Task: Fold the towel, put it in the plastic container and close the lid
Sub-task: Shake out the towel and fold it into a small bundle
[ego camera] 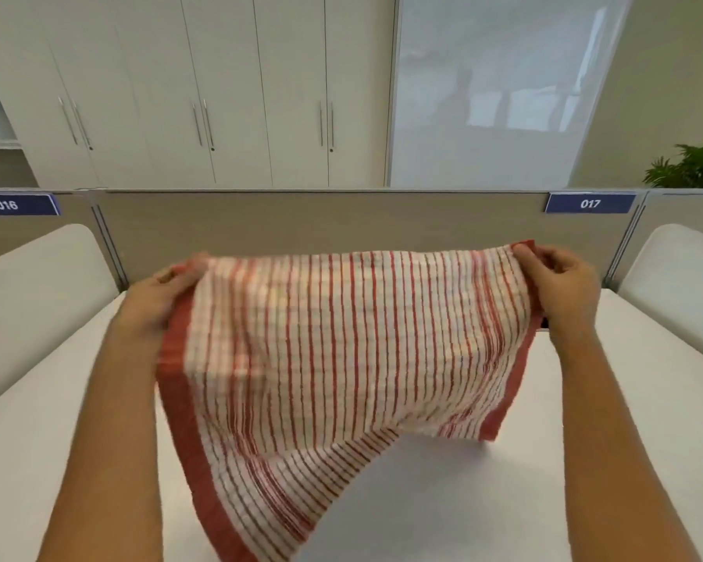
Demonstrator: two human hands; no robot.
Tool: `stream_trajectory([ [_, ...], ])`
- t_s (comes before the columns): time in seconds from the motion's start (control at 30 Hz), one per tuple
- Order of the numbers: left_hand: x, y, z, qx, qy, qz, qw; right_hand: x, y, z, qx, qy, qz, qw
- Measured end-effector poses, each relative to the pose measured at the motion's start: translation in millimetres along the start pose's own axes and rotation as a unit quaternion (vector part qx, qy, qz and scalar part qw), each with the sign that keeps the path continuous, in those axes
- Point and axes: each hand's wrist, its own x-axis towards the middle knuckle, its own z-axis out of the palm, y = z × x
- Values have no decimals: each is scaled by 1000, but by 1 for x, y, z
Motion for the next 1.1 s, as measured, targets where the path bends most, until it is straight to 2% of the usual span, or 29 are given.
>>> stream_trajectory([
  [0.03,3,-1,10,53,80,26,995,-2,3,6,-58,42,-10,997],
  [0.07,6,-2,19,79,121,51,988,-6,3,11,-73,67,-8,995],
  [0.13,6,-5,36,97,130,84,983,-12,-2,21,-48,81,6,995],
  [0.2,1,-8,58,100,113,79,985,-20,-11,31,-19,54,18,998],
  [0.27,-7,-9,83,84,73,55,992,-32,-24,43,39,-24,37,998],
  [0.37,-24,-13,121,58,-1,27,998,-55,-46,64,127,-151,61,979],
  [0.47,-38,-18,149,34,-64,13,997,-74,-63,84,192,-218,51,955],
  [0.6,-46,-20,161,36,-120,7,992,-88,-69,97,172,-258,18,950],
  [0.77,-50,-16,157,57,-109,10,992,-86,-70,91,127,-324,-31,937],
  [0.83,-50,-14,155,68,-107,6,992,-86,-71,89,72,-313,-82,943],
  [0.97,-56,-12,156,67,-109,8,992,-83,-73,89,-25,-230,-197,953],
  [1.1,-60,-11,158,67,-104,17,992,-80,-73,90,-46,-221,-241,944],
])
